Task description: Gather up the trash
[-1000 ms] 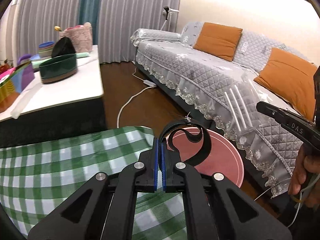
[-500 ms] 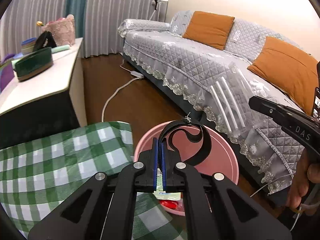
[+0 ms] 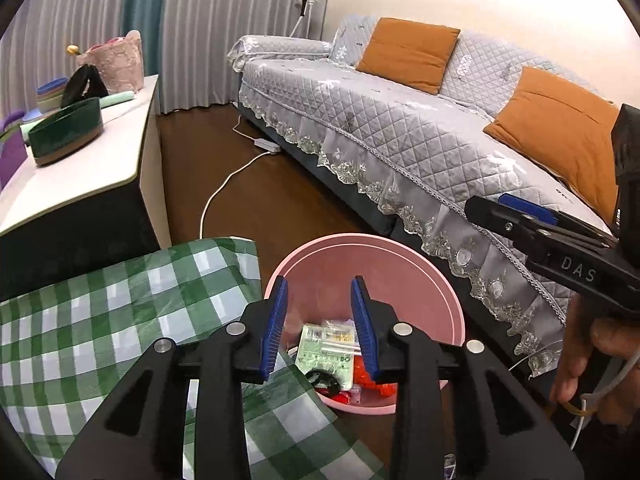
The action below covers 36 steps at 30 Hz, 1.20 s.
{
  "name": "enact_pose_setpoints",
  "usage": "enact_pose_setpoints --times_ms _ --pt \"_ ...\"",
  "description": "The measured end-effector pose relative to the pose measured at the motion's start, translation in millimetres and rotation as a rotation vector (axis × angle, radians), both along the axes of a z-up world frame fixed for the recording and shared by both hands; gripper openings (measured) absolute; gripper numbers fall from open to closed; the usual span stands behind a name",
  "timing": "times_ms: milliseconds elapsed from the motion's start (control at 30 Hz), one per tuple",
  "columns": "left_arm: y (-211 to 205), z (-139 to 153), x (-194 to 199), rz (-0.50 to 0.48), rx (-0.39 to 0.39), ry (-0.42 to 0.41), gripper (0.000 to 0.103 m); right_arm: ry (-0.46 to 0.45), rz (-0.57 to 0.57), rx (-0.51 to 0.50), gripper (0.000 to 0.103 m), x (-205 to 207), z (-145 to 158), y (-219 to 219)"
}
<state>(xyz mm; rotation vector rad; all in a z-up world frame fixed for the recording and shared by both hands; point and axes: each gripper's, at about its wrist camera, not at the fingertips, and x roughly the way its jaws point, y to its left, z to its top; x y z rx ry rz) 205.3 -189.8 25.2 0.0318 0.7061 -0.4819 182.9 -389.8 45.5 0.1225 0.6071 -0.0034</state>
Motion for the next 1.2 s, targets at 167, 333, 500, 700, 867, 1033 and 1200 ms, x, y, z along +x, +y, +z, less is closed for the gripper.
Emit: enact_pose_setpoints --times_ms 167,333,500,700,867,1033,1200 --pt "-7.1 1.8 5.6 -0.01 0.024 0.01 0.04 -0.039 -0.037 0.014 0.076 -14.8 13.3 -4.7" --pt "-4.9 5.7 -3.5 -0.007 0.018 0.014 0.04 -0.044 -0.062 0.021 0.077 -29.7 14.4 -14.1" --pt "10.3 20.9 -25.5 0.01 -0.013 -0.018 0.04 -0.052 -0.066 0.02 0.079 -40.2 18.7 -13.5" --pt "47.3 49.4 -71.9 0.059 -0.041 -0.092 0.06 -0.091 -0.02 0.006 0.094 -68.0 32.8 20.5" --pt "84.8 68.0 -118.8 0.134 -0.027 -0.166 0.088 -0.102 0.033 -0.038 0.098 -94.9 38.7 59.2" --pt "119.8 75.3 -157.8 0.263 -0.009 -0.212 0.095 -0.094 0.068 -0.054 0.098 -119.2 37.1 89.9" --pt "136.7 67.2 -190.5 0.337 0.05 -0.253 0.095 -0.064 0.064 -0.082 0.098 -142.5 26.9 117.9"
